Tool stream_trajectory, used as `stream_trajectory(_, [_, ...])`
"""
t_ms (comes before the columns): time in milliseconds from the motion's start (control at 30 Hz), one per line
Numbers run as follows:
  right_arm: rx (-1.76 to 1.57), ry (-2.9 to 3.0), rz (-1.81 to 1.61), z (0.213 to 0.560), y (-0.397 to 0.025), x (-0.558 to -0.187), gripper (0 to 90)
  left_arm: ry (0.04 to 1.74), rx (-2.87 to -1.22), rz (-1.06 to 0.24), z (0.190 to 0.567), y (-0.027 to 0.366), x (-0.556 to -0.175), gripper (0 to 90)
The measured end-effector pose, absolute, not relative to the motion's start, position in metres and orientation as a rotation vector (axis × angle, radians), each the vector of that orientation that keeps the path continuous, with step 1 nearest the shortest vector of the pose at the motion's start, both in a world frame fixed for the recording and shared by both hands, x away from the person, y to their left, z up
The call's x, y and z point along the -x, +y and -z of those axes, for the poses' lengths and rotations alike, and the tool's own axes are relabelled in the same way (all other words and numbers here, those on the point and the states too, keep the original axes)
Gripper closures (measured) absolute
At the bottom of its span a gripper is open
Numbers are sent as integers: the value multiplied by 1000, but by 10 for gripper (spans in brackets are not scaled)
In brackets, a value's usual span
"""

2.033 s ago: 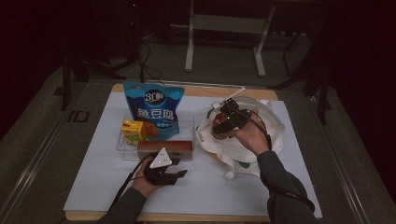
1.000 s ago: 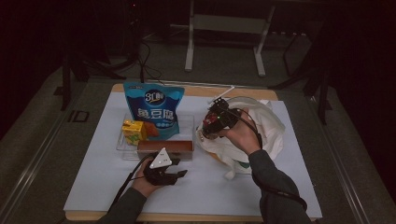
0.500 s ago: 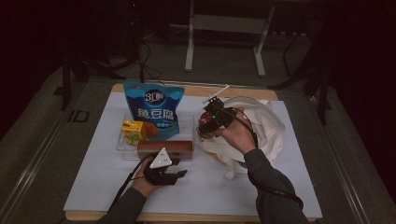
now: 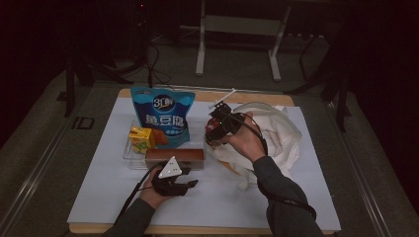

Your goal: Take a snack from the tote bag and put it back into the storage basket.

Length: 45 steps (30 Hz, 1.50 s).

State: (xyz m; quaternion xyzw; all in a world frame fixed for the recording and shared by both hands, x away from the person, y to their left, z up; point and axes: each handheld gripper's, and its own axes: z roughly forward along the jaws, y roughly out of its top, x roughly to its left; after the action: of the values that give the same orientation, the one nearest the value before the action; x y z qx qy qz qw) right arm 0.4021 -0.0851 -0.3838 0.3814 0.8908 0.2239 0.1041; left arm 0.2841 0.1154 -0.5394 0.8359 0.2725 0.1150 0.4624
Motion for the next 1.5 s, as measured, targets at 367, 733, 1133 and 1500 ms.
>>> stream_trajectory(367, [-1121,2629,-667,383,-77,-403,256,669,-2054,-284,539,115,-284,459])
stream_trajectory(733, [-1118,2639,-684,384,-68,-403,257,670,-2053,-278,539,115,-284,459])
stream_trajectory(1133, [-1108,2648,-694,384,-57,-404,257,670,-2054,-277,539,115,-284,459])
stream_trajectory(1500, [-1119,2654,-694,386,-50,-406,256,668,-2055,-277,539,115,-284,459])
